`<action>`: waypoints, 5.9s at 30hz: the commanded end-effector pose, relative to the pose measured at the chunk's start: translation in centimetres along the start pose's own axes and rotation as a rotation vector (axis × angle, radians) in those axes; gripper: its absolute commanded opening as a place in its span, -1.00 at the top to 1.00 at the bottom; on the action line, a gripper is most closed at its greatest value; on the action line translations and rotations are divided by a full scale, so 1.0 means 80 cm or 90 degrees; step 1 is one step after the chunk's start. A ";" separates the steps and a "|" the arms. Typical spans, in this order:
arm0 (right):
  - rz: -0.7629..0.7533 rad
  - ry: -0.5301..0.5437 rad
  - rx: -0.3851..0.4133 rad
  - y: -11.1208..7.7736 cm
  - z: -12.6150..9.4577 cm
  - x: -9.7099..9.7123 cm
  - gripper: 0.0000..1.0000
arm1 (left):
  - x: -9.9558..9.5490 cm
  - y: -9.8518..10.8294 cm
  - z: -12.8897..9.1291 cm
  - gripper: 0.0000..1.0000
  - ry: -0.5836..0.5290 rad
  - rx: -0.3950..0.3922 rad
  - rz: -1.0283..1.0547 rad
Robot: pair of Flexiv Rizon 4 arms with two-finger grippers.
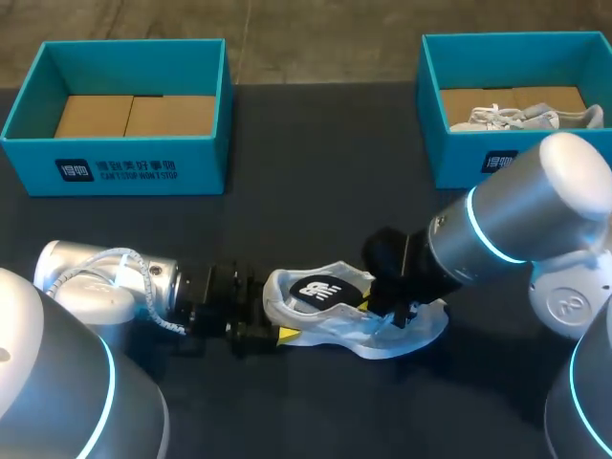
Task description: Take the shoe out of the shoebox, open the shoe tongue, remove and reinsert the insole, then place the shoe into the shoebox
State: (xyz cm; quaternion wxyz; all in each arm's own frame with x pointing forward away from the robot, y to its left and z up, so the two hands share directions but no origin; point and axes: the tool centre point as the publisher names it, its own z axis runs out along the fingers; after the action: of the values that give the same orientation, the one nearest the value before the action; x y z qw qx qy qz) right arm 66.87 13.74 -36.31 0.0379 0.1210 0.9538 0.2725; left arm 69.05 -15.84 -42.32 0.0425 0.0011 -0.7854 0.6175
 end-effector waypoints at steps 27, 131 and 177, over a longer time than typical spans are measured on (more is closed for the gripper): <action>-0.066 0.027 0.037 0.031 -0.014 0.005 0.47 | -0.001 0.004 0.001 1.00 -0.001 -0.002 -0.001; -0.025 0.445 0.138 0.112 0.020 -0.046 0.15 | -0.001 0.004 0.001 1.00 -0.001 -0.002 -0.001; -0.087 0.531 0.033 0.140 0.017 -0.032 0.51 | -0.001 0.004 0.001 1.00 -0.001 -0.002 -0.001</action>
State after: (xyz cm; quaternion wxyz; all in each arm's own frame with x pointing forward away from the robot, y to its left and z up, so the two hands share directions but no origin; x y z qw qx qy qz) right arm 71.28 22.95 -30.63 -0.3247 -0.0574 0.9055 0.2669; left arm 69.05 -15.81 -42.32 0.0425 0.0013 -0.7853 0.6176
